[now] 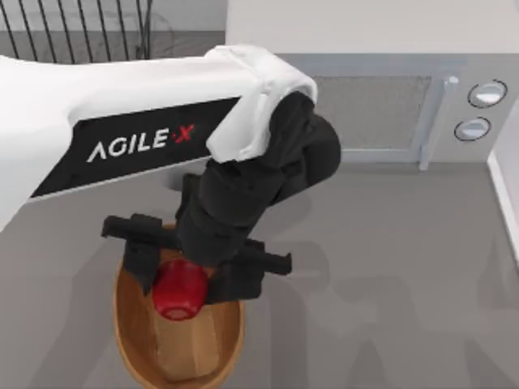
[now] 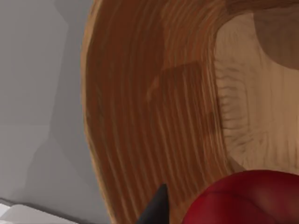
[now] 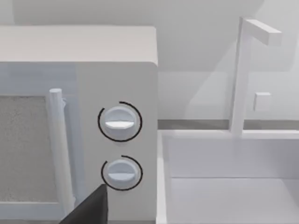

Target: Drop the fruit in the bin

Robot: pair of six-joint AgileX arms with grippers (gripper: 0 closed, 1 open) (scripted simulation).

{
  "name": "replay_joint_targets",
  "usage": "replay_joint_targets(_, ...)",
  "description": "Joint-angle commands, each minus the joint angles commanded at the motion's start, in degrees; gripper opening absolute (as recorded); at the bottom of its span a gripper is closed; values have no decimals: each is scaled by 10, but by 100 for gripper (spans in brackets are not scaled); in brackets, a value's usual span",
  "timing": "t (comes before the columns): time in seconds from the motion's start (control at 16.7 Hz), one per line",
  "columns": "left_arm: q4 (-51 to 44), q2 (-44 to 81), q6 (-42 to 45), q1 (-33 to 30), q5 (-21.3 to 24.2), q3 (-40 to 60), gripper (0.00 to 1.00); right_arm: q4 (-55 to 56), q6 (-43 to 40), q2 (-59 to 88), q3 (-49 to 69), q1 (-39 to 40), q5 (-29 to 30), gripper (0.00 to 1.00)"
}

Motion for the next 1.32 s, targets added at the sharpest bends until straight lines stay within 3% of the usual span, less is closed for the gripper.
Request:
replay_joint_targets(0.24,3,-1,0,0,0,-3,0,0,0,0,0,0,0,100)
replay_joint_targets(1.02,3,-1,0,0,0,-3,98,0,0,0,0,0,0,100)
replay_joint_targets(1.32,3,-1,0,0,0,-3,100,0,0,0,0,0,0,100)
